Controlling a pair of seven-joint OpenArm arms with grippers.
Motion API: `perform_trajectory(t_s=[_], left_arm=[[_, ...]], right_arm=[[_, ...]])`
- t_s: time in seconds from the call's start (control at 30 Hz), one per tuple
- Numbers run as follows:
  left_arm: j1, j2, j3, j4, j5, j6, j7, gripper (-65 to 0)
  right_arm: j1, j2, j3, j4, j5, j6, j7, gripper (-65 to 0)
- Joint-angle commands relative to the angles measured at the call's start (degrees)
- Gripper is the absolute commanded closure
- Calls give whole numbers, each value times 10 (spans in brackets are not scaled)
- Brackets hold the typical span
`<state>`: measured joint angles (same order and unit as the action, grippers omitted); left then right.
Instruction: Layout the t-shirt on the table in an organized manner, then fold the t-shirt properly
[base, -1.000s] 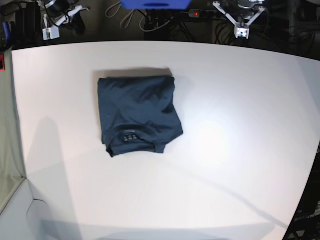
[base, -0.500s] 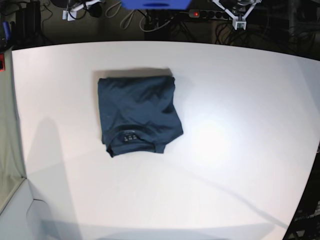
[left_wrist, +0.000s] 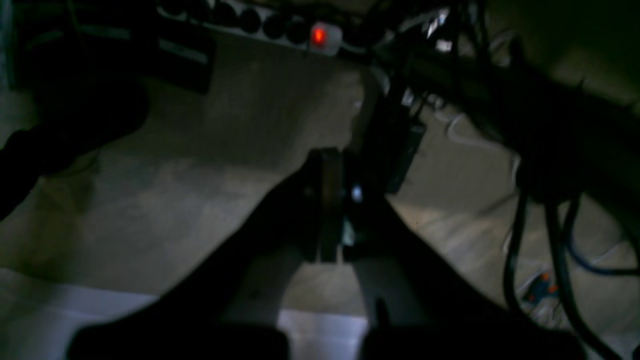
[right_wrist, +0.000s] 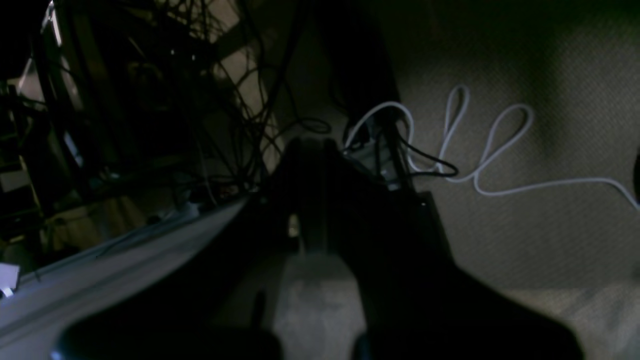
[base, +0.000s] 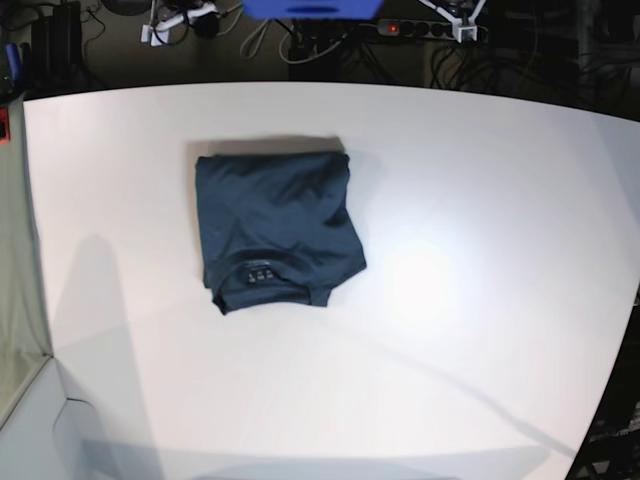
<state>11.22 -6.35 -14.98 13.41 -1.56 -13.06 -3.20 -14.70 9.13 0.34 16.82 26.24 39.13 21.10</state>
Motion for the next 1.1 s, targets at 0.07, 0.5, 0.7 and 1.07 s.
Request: perform_trajectory(t_s=[0.07,0.5,0.7,1.07], left_arm=[[-27,-6,46,-40,-2,2,-26,-1],[-76,-6,55,-47,-2,14,-22,-1],[-77,-4,67,-47,0,51,-23,-1],[-85,-3,116,-47,-4,55,-23,-1]], right_arm=[[1,4,-57,-1,1,-52,7,0],[82,-3,-304,-130,2,-563,47,0],[82,7,-301,-133,5,-589,44,0],[78,-5,-299,-130,5,-586,48,0]])
